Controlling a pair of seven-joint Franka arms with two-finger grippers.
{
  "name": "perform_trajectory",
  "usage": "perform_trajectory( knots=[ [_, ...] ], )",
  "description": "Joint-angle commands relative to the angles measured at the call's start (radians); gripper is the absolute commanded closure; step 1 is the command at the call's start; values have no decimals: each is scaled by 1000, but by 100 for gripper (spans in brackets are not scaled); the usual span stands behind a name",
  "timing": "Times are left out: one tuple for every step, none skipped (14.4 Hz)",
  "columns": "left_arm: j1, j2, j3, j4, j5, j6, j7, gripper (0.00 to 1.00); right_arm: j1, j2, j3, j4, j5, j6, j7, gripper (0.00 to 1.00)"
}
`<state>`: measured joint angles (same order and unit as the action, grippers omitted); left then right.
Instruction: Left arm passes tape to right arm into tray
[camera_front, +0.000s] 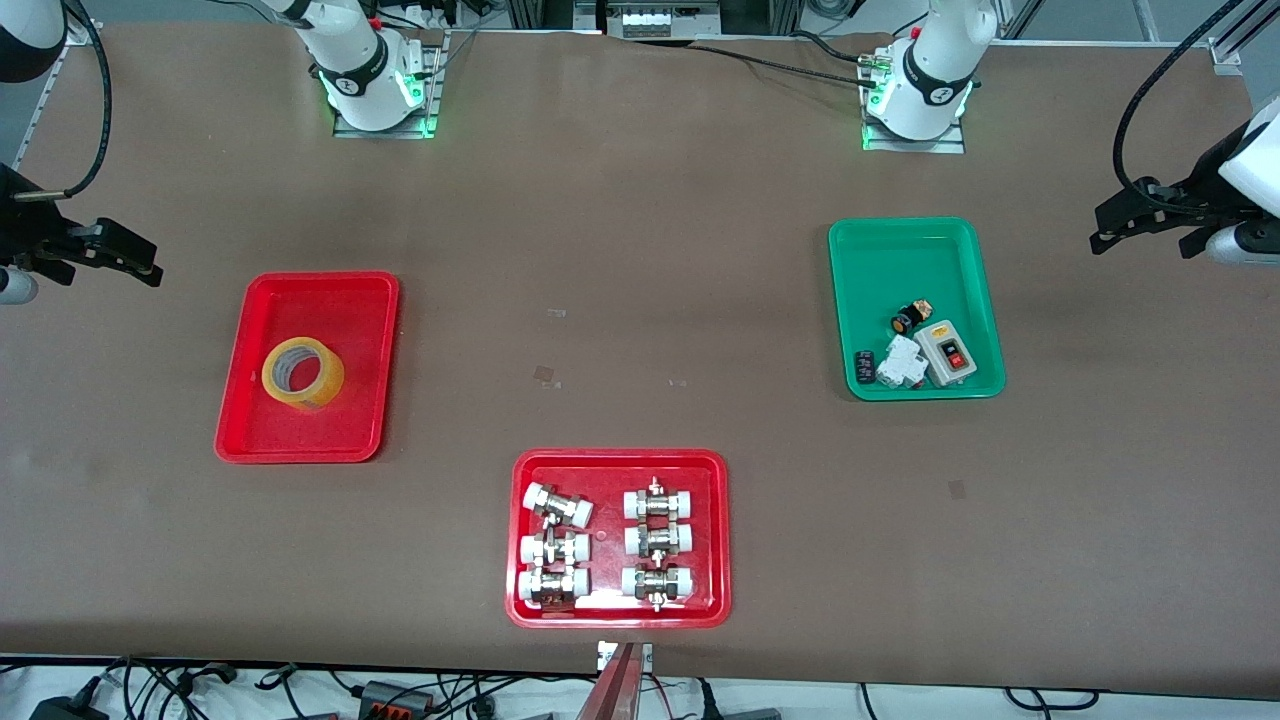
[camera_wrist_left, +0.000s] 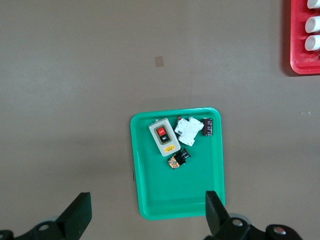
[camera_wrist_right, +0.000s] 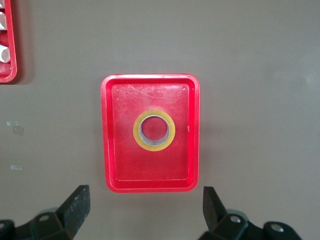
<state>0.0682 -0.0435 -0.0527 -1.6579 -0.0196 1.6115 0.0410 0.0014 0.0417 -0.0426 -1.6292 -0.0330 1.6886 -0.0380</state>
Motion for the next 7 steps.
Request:
perform_trajectory(
  knots=[
    [-1,16,-3,32,9,-18,-9,0,9,-29,-5,-31,-1,-3,23,0],
    [-1,16,-3,32,9,-18,-9,0,9,-29,-5,-31,-1,-12,18,0],
    [-1,16,-3,32,9,-18,-9,0,8,-29,-5,-31,-1,-18,9,0],
    [1,16,-3,32,9,-18,-9,0,9,-29,-5,-31,-1,-20,9,0],
    [1,16,-3,32,9,-18,-9,0,9,-29,-5,-31,-1,-20,9,0],
    [1,16,-3,32,9,-18,-9,0,9,-31,-5,-31,-1,-18,9,0],
    [1,16,-3,32,9,-18,-9,0,9,-31,-5,-31,-1,-17,9,0]
  ],
)
